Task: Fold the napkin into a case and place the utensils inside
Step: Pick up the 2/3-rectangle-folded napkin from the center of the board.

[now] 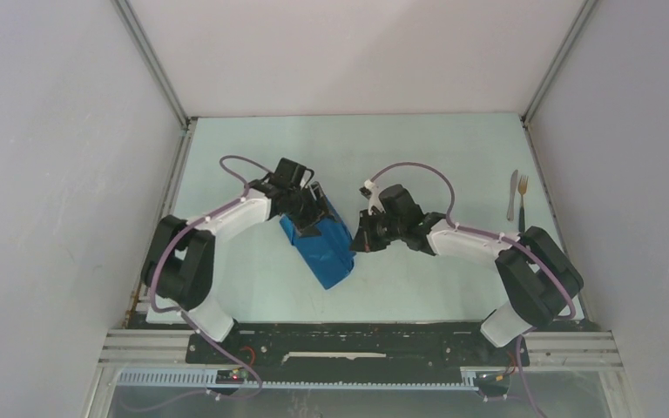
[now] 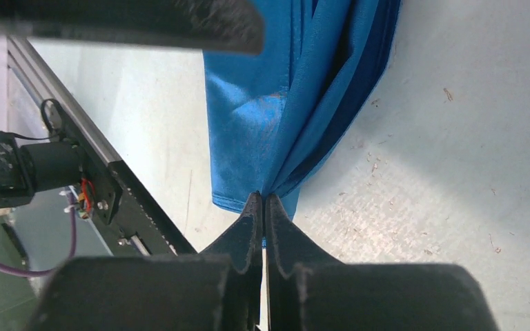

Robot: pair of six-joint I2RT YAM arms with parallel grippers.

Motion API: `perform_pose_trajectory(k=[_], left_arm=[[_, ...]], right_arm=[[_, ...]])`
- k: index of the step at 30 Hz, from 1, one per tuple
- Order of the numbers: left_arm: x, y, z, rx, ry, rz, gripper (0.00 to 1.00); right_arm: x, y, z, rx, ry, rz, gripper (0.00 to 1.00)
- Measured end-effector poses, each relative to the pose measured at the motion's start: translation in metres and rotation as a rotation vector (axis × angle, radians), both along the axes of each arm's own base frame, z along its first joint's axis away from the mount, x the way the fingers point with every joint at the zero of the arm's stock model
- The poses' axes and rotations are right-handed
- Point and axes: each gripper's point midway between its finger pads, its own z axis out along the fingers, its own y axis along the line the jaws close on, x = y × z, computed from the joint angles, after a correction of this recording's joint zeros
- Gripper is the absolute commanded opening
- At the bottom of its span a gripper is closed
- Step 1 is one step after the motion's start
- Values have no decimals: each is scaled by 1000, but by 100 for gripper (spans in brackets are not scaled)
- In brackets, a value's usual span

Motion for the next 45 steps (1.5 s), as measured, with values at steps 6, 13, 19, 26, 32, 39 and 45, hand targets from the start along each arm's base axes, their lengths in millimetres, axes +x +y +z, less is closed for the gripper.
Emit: perform_pose_trajectory(k=[6,13,19,26,32,39,45], left_arm=[[22,-13,-1,5,47,8,68],[13,-12,-16,49,177,11,70],[12,-12,-17,82,238,8,71],[13,-21,-18,141,256,-28,70],[3,-29,-23,195,277,-75,68],[-8,-28,-37,268,320,-114,65],[-7,-31,-36,274,301,-158,61]], right_arm=[[-6,-1,-6,-54,-25,23,0],[-11,-1,-7,-83,-53,50,0],[-18,5,5,-73,-108,91,0],[-23,8,4,-81,-127,119,0],[-22,7,4,-86,-132,117,0],[-21,7,3,-91,-138,117,0],[-21,7,3,-97,-146,117,0]])
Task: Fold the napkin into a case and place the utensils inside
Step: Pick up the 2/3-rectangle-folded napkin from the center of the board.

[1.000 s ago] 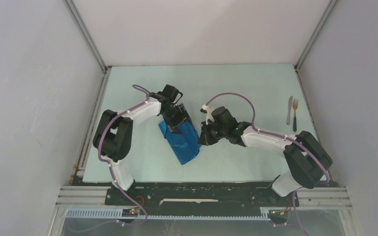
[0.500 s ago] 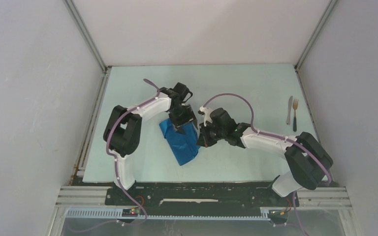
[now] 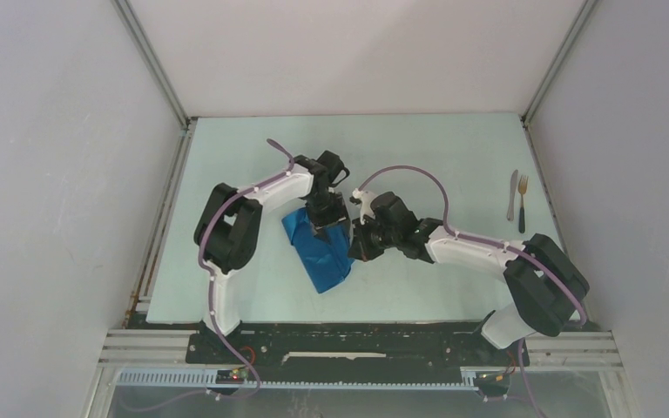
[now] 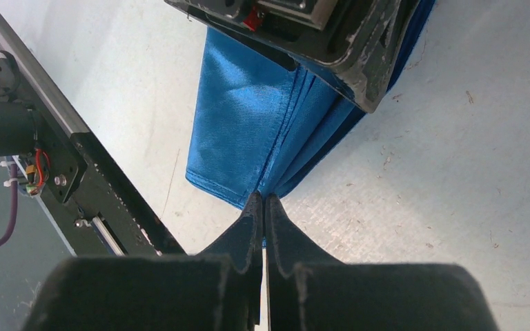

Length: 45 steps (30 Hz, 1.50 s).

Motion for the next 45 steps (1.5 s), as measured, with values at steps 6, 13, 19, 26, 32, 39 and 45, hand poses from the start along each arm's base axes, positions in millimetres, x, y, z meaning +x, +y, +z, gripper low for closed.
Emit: perform_pose_trajectory(k=[6,13,19,26,32,39,45], left_arm=[[-3,-2,-3,-22,2,-65,68],[-3,3,-6,-54,-90,-120,81],[7,20,35,-117,-271,-81,81],[11,15,46,-216,-327,-77,78],[-12,0,21,-241,-211,-126,78],[-21,-17,2,-215,-134,-196,61],[-23,-12,-10,-156,-99,-229,46]], right_arm=[[-1,1,-1,-6,-8,3,0],[-1,1,-1,-5,-3,-5,0],[-3,3,1,9,28,-28,0],[-5,5,1,16,46,-43,0],[-8,7,1,12,42,-36,0],[-9,8,0,5,33,-30,0],[-10,8,-1,-6,20,-30,0]])
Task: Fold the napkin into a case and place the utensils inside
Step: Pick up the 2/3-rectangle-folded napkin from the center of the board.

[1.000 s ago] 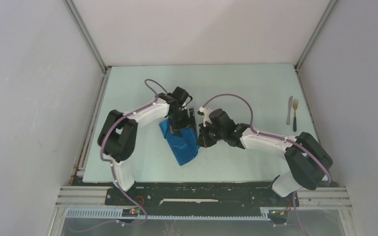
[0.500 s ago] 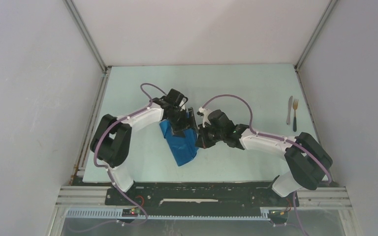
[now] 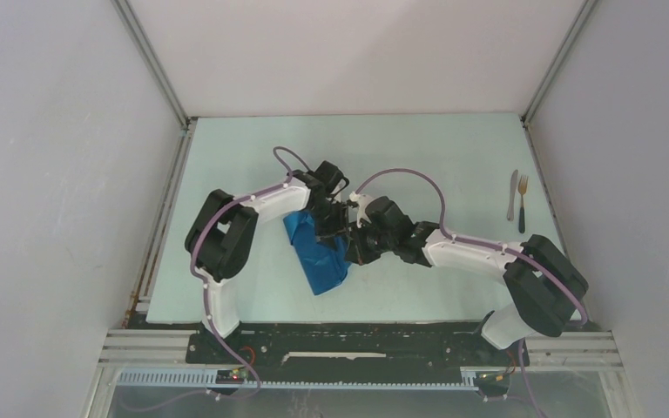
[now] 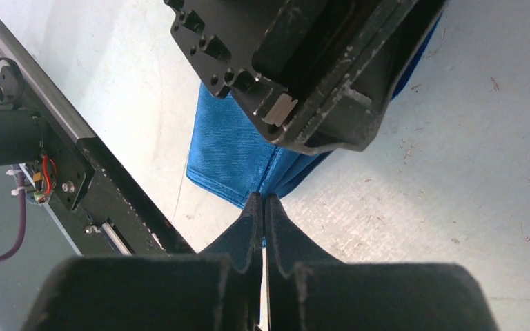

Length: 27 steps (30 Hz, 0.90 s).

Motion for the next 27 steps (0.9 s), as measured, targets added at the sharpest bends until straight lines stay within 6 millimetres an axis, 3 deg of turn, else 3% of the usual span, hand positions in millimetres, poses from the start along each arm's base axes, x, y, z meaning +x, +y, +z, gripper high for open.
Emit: perform_pose_trajectory(k=[4,6,9,12,15,18,23,25,27], left_arm=[[4,1,3,20,-15,-17,31],[4,1,4,25,-19,-25,24],[3,4,2,44,-23,-31,11],[3,5,1,52,-25,-33,2],[4,6,1,57,-28,-35,0],[3,7,0,60,-28,-34,0],[-1,9,1,60,-27,-35,0],[-2,11,5,56,-34,-34,0],[-5,13,7,53,-36,-34,0]], right_arm=[[0,0,-1,-8,-7,-5,0],[0,0,0,-16,-11,-5,5],[1,1,1,-24,-21,-8,23],[0,-1,-1,-34,-17,-15,48],[-3,-6,3,-40,-3,-29,66],[-4,-13,22,-13,-15,-59,81],[-2,-44,62,117,-51,-171,88],[14,-62,61,163,-19,-264,90],[32,-77,48,187,49,-353,91]])
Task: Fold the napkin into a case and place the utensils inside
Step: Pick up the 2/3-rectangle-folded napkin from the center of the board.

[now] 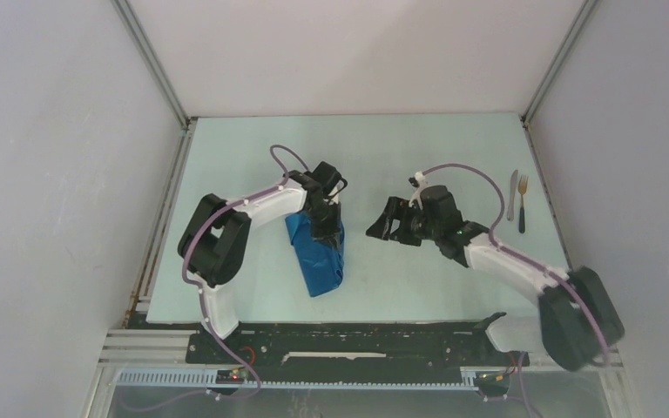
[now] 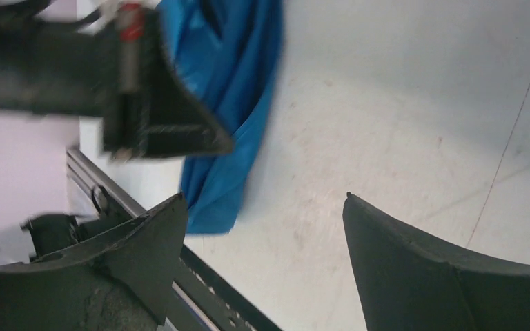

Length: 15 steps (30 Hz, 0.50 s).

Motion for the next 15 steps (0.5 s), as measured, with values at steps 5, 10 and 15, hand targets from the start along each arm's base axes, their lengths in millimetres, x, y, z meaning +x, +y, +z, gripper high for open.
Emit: perform_pose_trajectory(k=[5,10,15], left_arm=[[-3,2,3,-4,-5,0,0],[-3,2,3,-5,-6,0,0],[-7,4,2,-7,1,-2,0]], right_arm=[[33,7,-59,110,249,-78,99],[59,49,-80,314,422,-47,100],[75,71,-78,455,470,-41,100]])
